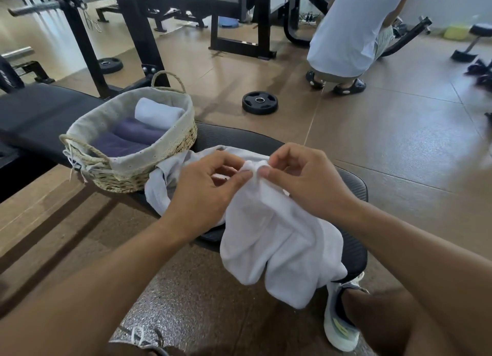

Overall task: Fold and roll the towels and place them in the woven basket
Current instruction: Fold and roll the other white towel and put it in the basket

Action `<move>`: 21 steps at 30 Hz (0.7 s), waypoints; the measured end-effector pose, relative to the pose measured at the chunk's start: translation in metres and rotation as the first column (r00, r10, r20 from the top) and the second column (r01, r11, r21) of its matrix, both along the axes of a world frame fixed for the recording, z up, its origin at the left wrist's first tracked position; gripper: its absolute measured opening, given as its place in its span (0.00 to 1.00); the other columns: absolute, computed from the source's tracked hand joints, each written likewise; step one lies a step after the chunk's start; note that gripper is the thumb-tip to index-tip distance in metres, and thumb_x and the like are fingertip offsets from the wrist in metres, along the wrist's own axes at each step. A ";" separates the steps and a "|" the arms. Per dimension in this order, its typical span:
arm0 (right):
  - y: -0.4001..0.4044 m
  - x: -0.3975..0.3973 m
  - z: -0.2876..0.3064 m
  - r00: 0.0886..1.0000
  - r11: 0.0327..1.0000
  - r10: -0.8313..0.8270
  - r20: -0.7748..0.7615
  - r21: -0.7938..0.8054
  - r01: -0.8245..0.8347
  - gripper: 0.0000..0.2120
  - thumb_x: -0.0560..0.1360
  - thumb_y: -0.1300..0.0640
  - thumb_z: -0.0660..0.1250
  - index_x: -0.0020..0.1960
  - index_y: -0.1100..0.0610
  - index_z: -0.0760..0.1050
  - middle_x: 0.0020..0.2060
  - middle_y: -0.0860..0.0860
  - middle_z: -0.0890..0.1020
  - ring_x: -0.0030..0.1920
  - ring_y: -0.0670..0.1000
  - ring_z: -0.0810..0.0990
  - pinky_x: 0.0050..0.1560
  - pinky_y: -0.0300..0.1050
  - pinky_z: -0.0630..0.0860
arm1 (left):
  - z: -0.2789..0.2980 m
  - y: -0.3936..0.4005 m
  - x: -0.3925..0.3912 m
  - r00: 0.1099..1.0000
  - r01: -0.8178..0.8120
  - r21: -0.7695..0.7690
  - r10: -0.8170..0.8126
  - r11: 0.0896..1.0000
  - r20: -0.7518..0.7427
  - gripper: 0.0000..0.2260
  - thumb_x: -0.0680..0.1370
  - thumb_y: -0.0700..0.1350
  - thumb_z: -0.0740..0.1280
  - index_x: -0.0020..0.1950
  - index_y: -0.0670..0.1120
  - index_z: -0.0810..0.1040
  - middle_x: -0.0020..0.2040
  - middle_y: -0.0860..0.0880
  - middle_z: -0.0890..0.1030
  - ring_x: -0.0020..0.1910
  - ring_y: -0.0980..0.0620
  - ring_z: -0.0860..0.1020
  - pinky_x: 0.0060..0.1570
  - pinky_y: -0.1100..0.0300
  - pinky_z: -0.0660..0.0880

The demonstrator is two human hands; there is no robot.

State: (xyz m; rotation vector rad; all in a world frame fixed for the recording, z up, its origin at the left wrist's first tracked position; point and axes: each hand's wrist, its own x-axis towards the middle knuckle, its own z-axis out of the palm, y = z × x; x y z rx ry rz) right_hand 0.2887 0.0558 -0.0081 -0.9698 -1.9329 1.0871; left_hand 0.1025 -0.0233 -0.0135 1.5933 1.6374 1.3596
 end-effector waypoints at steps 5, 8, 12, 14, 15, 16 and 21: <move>-0.004 -0.005 -0.003 0.988 0.988 0.156 -0.015 -0.016 -0.157 0.06 0.76 0.57 0.74 0.45 0.46 0.80 0.39 0.47 0.85 0.35 0.42 0.79 0.40 0.39 0.74 | 0.001 -0.002 0.005 0.991 0.041 -0.054 -0.034 0.998 0.127 0.11 0.73 0.47 0.76 0.54 0.49 0.81 0.42 0.45 0.84 0.42 0.49 0.83 0.41 0.61 0.79; -0.005 -0.004 -0.002 0.984 0.984 0.178 -0.008 -0.021 -0.178 0.07 0.76 0.57 0.75 0.46 0.45 0.80 0.42 0.50 0.85 0.38 0.49 0.81 0.43 0.47 0.79 | -0.003 -0.001 0.000 0.997 0.035 -0.050 -0.031 0.998 0.074 0.03 0.75 0.45 0.75 0.46 0.51 0.83 0.40 0.48 0.85 0.39 0.52 0.82 0.40 0.61 0.79; -0.009 -0.001 0.003 0.973 0.985 0.160 0.169 0.041 -0.169 0.09 0.74 0.57 0.75 0.47 0.45 0.78 0.41 0.44 0.83 0.35 0.46 0.78 0.38 0.40 0.77 | -0.002 -0.003 0.001 0.989 -0.020 0.038 0.025 0.999 -0.144 0.02 0.78 0.44 0.72 0.47 0.51 0.80 0.38 0.53 0.82 0.36 0.61 0.77 0.36 0.72 0.71; -0.011 0.001 0.006 0.928 0.980 0.124 0.352 0.104 -0.171 0.10 0.72 0.58 0.74 0.46 0.44 0.77 0.39 0.36 0.81 0.33 0.42 0.76 0.35 0.32 0.72 | 0.001 -0.003 0.000 0.984 -0.068 0.102 0.084 0.992 -0.159 0.03 0.79 0.44 0.70 0.49 0.52 0.78 0.40 0.56 0.80 0.37 0.62 0.77 0.37 0.73 0.71; -0.010 0.003 0.007 0.901 0.978 0.109 0.419 0.115 -0.172 0.10 0.71 0.58 0.73 0.44 0.45 0.77 0.37 0.34 0.80 0.34 0.41 0.76 0.34 0.31 0.70 | 0.003 -0.003 0.000 0.979 -0.106 0.130 0.126 0.986 -0.158 0.03 0.80 0.44 0.69 0.49 0.52 0.77 0.40 0.57 0.80 0.37 0.63 0.77 0.37 0.73 0.71; -0.009 0.006 0.008 0.876 0.978 0.097 0.472 0.119 -0.172 0.09 0.70 0.58 0.73 0.43 0.46 0.76 0.35 0.34 0.80 0.35 0.40 0.76 0.34 0.31 0.69 | 0.005 -0.002 -0.003 0.971 -0.159 0.159 0.183 0.974 -0.151 0.03 0.81 0.44 0.68 0.50 0.52 0.77 0.40 0.58 0.79 0.36 0.64 0.76 0.37 0.74 0.70; 0.013 0.022 0.006 0.811 0.991 -0.062 0.582 0.129 -0.017 0.06 0.69 0.57 0.70 0.43 0.46 0.78 0.39 0.42 0.82 0.40 0.43 0.80 0.41 0.44 0.76 | 0.019 0.007 -0.039 0.863 -0.491 0.221 0.505 0.843 -0.007 0.01 0.82 0.45 0.66 0.51 0.49 0.76 0.38 0.60 0.76 0.34 0.67 0.75 0.36 0.75 0.68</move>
